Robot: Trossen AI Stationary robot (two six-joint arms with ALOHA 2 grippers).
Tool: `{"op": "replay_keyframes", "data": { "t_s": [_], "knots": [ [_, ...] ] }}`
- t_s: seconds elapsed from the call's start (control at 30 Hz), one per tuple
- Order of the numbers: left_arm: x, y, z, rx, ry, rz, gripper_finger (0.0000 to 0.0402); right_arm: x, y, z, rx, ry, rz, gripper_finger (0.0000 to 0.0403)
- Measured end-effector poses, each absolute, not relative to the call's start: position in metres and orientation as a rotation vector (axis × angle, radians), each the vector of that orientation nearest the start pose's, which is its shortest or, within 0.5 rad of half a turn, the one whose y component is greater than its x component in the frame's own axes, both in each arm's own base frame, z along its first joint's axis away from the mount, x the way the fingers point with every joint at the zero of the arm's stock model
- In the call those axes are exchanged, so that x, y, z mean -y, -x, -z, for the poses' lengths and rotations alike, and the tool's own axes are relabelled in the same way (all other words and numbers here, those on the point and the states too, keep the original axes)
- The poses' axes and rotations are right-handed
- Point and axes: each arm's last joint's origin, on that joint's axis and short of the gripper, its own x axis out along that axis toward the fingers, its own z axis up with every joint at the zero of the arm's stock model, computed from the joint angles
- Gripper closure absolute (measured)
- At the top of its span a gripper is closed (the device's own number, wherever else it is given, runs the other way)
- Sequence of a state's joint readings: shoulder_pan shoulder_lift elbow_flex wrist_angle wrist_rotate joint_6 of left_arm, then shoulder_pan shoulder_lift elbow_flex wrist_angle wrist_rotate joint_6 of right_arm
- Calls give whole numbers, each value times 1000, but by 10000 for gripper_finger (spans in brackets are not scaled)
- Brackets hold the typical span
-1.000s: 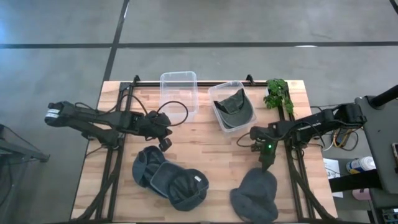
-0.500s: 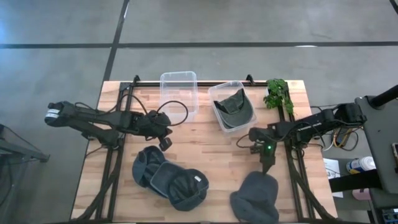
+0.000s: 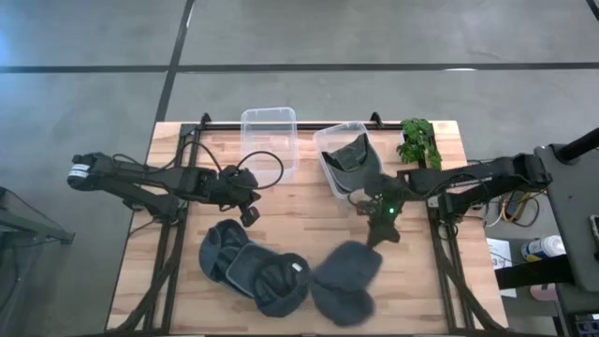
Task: Pick & Place hat
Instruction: Put the right blue cap into the left bin
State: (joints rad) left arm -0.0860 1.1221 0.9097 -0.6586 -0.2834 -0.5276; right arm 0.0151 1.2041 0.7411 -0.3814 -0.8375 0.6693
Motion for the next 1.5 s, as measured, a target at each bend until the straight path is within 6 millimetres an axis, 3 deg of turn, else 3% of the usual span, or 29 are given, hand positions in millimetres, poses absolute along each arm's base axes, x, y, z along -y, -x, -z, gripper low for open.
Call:
{"op": "replay_keyframes", "data": {
  "t_s": [0.33,0.47,0.6,0.73,0.83,1.07,1.17,1.3,1.5],
  "knots": [
    [11,-223,-282,-738,298,-372,402,-17,-239,-343,-834,-407,-50,392],
    [12,-229,-312,-606,348,-347,402,-29,-241,-379,-724,-220,63,392],
    [12,-230,-348,-487,317,-302,402,-53,-245,-396,-755,34,193,391],
    [11,-225,-379,-398,273,-269,402,-84,-249,-395,-890,504,307,391],
    [11,-220,-399,-344,227,-249,402,-107,-259,-383,-978,820,333,390],
    [10,-217,-417,-293,115,-235,402,-142,-274,-350,-1121,1372,176,390],
    [11,-223,-410,-320,120,-231,402,-152,-277,-343,-1138,1512,90,390],
    [14,-241,-386,-418,141,-171,402,-170,-285,-341,-1086,1667,-10,390],
    [24,-286,-336,-600,158,-13,402,-193,-306,-349,-975,1678,10,390]
  ]
}}
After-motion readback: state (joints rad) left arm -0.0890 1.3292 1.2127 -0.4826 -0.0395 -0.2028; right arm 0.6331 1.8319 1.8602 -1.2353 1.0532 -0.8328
